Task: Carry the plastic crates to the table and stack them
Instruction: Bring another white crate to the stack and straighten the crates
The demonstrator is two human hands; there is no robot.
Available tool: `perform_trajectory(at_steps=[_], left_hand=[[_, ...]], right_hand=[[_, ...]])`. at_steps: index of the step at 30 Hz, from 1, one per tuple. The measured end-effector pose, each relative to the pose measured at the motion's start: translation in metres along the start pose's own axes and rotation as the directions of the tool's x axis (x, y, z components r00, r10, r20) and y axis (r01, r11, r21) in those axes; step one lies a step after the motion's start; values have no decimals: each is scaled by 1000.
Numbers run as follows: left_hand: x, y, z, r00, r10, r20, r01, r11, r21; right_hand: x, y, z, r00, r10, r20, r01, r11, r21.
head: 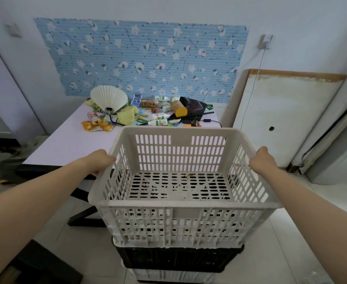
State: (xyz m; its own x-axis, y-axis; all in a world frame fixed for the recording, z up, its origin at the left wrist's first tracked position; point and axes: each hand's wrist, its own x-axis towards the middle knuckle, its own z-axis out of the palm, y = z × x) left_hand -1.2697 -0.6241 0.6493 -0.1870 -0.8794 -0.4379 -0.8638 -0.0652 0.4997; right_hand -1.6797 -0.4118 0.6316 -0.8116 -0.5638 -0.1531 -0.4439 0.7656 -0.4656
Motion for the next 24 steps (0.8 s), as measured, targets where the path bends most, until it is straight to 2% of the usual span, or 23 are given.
perform_trajectory(at_steps=[6, 8, 11, 14, 16, 18, 21, 24], left_hand=[[4, -10, 4, 996, 54, -65, -54, 998, -7], [5, -17, 4, 995, 47, -85, -53, 996, -65], [1, -26, 11, 998, 42, -40, -49, 977, -208], [-11, -41, 16, 994, 106, -27, -109, 969, -221], [-20, -55, 18, 996, 89, -22, -92, 957, -275], [-28, -64, 23, 998, 65, -4, -60, 902, -427], [-53, -64, 38, 1000, 15, -2, -13, 760, -650], [-69, -79, 54, 995, 95, 19, -40, 584, -811]], right_hand=[[-10, 12, 0, 999, -17, 31, 17, 1000, 10], [-17, 16, 0, 999, -20, 40, 19, 999, 29], [-28, 25, -2, 998, -29, 52, 24, 996, 85], [-47, 44, -4, 999, -37, 10, 32, 957, 289], [-61, 59, -2, 1000, -8, 13, 3, 914, 406], [-78, 71, 4, 999, 36, 20, -41, 858, 512], [-107, 79, 19, 990, 119, -70, -51, 786, 616], [-145, 77, 38, 979, 170, -114, -39, 701, 712]])
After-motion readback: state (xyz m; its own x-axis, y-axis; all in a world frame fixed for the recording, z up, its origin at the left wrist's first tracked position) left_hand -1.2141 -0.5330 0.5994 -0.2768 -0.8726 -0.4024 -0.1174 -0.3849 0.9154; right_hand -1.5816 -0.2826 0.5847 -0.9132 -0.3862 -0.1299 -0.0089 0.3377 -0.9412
